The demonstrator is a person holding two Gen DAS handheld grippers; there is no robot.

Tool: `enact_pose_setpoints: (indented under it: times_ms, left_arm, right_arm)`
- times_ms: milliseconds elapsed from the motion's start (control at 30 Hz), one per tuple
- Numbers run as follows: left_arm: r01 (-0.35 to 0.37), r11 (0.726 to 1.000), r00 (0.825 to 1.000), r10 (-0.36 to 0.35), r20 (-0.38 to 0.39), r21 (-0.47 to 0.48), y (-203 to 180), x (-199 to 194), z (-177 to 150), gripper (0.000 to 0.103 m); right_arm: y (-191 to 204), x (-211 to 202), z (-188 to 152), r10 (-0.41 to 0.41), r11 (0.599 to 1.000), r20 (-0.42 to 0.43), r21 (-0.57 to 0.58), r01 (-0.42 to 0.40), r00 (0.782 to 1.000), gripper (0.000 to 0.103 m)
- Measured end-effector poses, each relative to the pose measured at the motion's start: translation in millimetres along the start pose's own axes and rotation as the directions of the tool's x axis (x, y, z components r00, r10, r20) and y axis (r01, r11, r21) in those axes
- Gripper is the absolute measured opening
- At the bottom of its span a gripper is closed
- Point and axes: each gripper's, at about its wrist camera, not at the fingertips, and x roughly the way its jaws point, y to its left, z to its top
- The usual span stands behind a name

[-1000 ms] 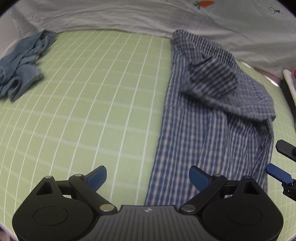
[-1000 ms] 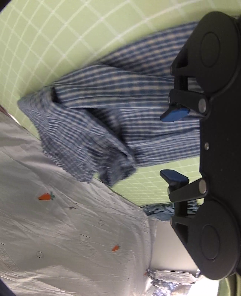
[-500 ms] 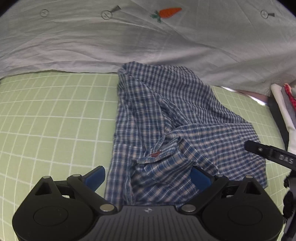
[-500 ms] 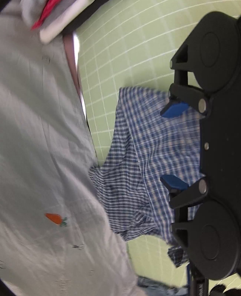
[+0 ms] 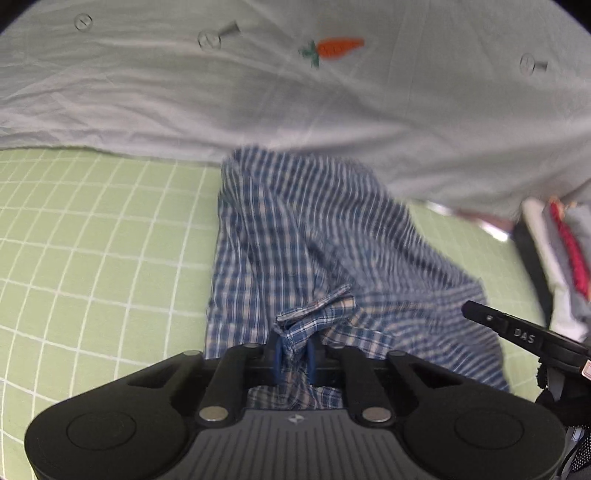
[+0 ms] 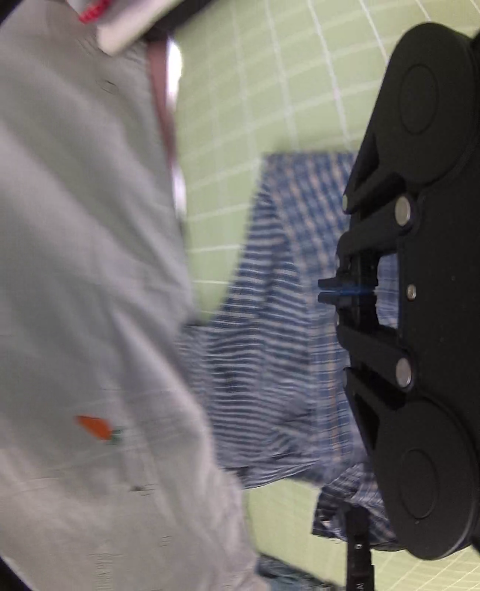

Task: Fold clothes
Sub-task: 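Grasp the shirt hem with the left gripper while the right gripper grasps the shirt edge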

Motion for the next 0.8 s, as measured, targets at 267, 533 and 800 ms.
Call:
enact_pose_setpoints:
  times_ms: [267, 533, 800]
  left_arm:
    - [-0.017, 0.997, 0.999, 0.019, 0.034, -0.078, 22, -23, 11, 0.011]
    - [-0.052, 0.986, 0.998, 0.049, -0.025, -0.158, 45, -17, -10, 0.011]
    - [-0.062, 0.982, 0.997, 0.053, -0.053, -0.177, 52, -7, -20, 0.011]
  right_arm:
    - [1, 0, 20, -0.036, 0.999, -0.045, -0.006, 0.035, 0.998, 0.029]
    - [7, 30, -11, -0.174, 0.984, -0.105, -0.058, 0.168, 0.979, 0.067]
    - [-13, 33, -16, -0.3, 0.953, -0.07, -0.063, 0.296, 0.951, 0.078]
